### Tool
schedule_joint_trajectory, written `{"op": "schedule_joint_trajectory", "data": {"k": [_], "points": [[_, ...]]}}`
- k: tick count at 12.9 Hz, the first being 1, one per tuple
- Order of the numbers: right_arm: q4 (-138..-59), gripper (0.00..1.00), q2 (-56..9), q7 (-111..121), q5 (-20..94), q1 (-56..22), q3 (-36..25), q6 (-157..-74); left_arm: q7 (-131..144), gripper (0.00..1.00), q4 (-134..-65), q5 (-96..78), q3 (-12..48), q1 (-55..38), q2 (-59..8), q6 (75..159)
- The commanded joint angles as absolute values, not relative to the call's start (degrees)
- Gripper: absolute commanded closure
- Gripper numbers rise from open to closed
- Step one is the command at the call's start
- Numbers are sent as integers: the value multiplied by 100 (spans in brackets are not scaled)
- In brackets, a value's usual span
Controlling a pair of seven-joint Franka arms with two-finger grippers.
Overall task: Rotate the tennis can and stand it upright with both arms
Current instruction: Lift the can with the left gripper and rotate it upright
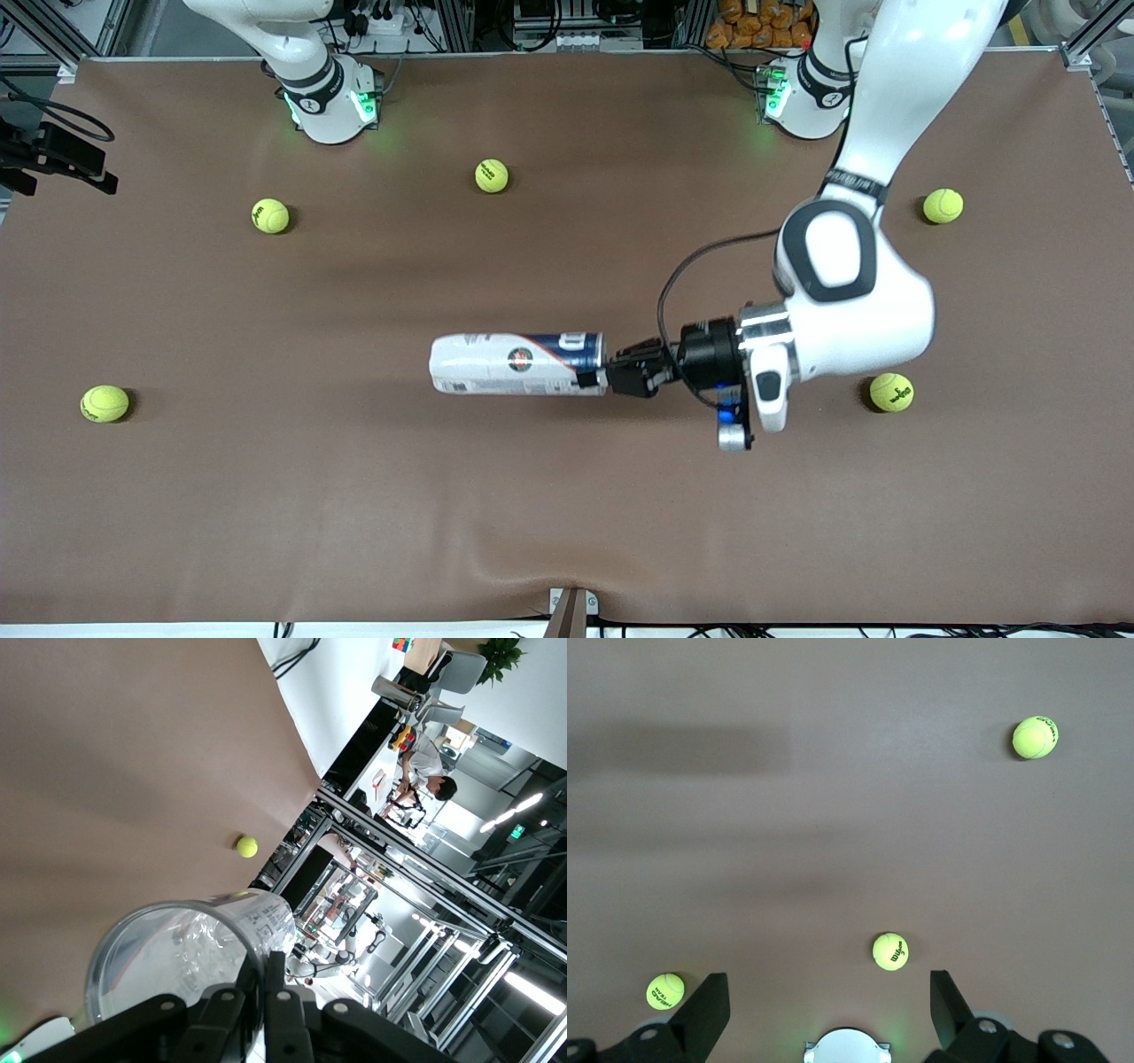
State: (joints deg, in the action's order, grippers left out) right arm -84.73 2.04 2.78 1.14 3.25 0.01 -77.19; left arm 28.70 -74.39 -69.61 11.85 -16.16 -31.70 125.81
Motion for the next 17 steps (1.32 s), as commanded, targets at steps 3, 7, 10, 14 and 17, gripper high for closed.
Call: {"op": "schedule_joint_trajectory", "data": {"k": [3,7,10,14,17], "points": [[-8464,0,272,220,167,316,-26,-7655,4243,100,-7646,-5163,1222,-1907,-2216,12542],[-8464,0,272,220,167,308,-26,-7655,5069,100,-7664,-4135,1213,-2170,-1724,12201],[-8464,0,272,220,167,308,-26,-7655,5431,100,-7664,-3053,1222,-2399,-1399,11613],[-8455,0,272,220,176,290,-9,-7655,5870,100,-7647,-1612,1230,-2943,-1134,10839],[-8420,0,272,220,176,299,-18,-7655,6230,100,-7655,-373,1353,-3636,-1081,10337]]}}
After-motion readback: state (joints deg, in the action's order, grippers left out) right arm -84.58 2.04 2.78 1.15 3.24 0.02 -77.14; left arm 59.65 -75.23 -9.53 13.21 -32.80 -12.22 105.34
